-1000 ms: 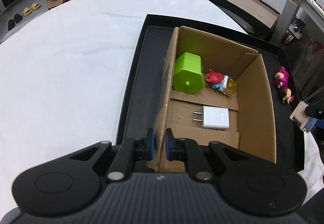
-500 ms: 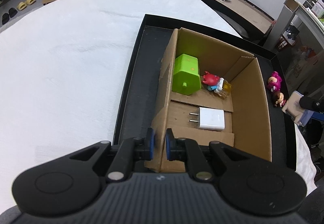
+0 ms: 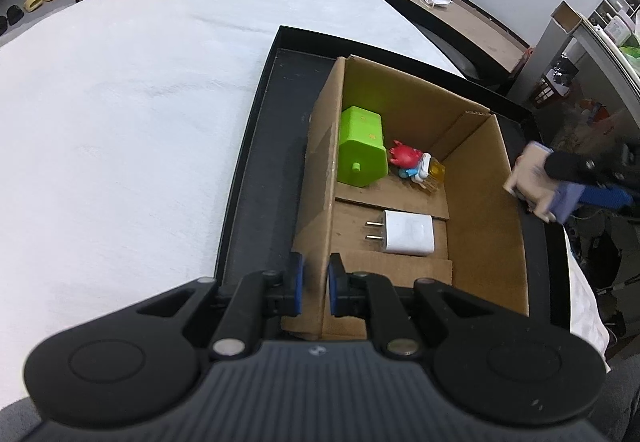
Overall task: Organize rigid objects
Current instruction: 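Carry the lavender charger into the box and open the right gripper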
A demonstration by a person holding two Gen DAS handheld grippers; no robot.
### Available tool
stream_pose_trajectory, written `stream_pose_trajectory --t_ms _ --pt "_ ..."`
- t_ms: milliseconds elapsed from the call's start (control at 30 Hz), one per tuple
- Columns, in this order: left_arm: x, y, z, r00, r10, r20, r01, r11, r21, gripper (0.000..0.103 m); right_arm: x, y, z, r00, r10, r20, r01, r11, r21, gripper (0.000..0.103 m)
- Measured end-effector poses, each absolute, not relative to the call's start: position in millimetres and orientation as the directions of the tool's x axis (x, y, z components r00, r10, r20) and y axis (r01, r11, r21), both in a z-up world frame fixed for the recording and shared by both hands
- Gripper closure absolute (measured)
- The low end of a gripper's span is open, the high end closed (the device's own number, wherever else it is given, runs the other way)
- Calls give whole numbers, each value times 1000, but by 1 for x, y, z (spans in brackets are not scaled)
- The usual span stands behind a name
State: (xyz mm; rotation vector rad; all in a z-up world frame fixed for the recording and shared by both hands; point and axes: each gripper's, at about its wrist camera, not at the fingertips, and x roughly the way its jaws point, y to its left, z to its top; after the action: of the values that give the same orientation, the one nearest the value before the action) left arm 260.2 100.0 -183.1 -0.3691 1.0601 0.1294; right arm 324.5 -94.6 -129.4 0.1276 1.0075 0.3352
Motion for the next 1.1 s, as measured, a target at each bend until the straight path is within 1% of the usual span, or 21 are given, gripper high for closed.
stream_pose_trajectory --t_ms 400,667,800,900,1100 --pt "259 104 -185 498 -101 -861 -256 932 -257 92 320 -44 -139 445 347 -826 -290 928 233 59" --pt "261 105 -186 496 -111 -861 -245 934 -261 92 319 -16 -150 407 347 -845 -309 923 230 59" --pt "261 106 -186 496 -114 -861 -242 934 -263 92 319 -9 -151 390 366 -845 -319 915 249 58" --pt "262 106 -186 494 -115 -862 -245 933 -265 92 314 -7 -145 393 410 -823 -353 894 277 57" --pt "262 105 -186 494 -113 -862 -247 932 -264 92 312 -17 -139 398 399 -826 -360 896 260 57"
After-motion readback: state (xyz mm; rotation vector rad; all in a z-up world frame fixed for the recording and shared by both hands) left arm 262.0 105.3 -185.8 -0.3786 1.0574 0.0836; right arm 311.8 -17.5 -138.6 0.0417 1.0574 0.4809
